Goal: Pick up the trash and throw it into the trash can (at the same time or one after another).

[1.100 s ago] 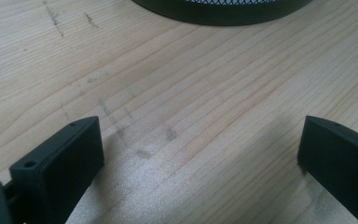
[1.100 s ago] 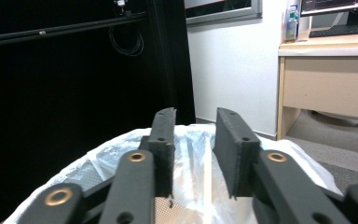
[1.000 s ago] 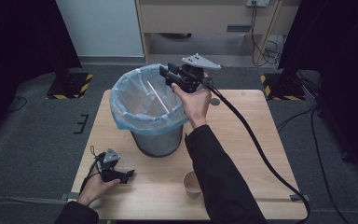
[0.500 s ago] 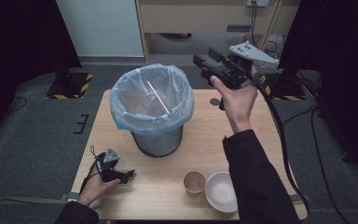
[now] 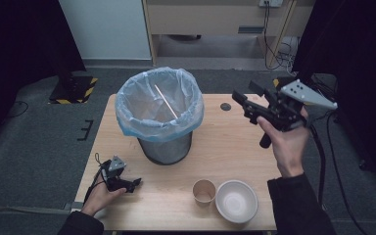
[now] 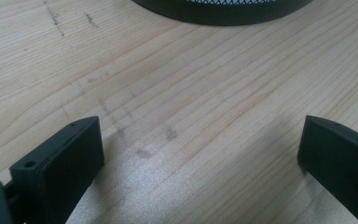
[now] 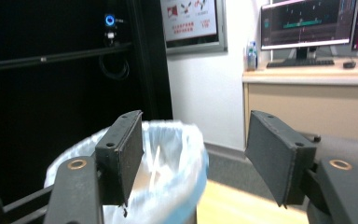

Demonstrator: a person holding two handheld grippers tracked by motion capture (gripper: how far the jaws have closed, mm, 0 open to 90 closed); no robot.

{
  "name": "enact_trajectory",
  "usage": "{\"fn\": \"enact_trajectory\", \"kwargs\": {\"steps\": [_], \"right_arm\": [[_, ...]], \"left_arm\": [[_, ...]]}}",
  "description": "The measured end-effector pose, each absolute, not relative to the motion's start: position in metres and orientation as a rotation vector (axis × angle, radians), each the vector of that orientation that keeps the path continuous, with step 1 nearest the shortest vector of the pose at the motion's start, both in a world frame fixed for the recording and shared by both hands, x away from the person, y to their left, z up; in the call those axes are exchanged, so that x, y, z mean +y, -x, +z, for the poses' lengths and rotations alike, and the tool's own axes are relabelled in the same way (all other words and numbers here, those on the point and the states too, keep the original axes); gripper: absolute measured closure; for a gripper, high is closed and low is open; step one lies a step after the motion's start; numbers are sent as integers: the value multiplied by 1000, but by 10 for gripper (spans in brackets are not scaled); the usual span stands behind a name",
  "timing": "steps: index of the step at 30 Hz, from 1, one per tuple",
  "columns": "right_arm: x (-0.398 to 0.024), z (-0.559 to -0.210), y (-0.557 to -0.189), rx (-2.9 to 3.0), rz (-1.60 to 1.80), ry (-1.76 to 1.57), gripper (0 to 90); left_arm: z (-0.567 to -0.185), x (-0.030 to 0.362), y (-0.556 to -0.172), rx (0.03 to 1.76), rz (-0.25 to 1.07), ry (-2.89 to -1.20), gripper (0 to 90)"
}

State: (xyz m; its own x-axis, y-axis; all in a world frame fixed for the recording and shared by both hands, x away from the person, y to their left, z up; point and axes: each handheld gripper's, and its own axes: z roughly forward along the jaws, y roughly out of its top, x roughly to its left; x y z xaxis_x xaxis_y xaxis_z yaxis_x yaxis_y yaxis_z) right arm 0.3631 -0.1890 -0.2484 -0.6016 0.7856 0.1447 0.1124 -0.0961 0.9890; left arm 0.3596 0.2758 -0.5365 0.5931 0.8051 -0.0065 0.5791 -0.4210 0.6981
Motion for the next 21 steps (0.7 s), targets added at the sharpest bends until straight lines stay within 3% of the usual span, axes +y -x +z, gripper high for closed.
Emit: {"fn": "enact_trajectory", "kwargs": {"steps": [8, 15, 21], "right_arm": [[-210, -311, -339, 1717, 1713, -1044, 355], [-228, -386, -331, 1821, 1593, -1141, 368], [-236, -423, -326, 1934, 1494, -1193, 372]], "left_arm": [[-536, 276, -359, 1092, 437, -2155, 0], [-536, 276, -359, 1094, 438, -2155, 0], [-536, 276, -359, 1093, 437, -2155, 0]]}}
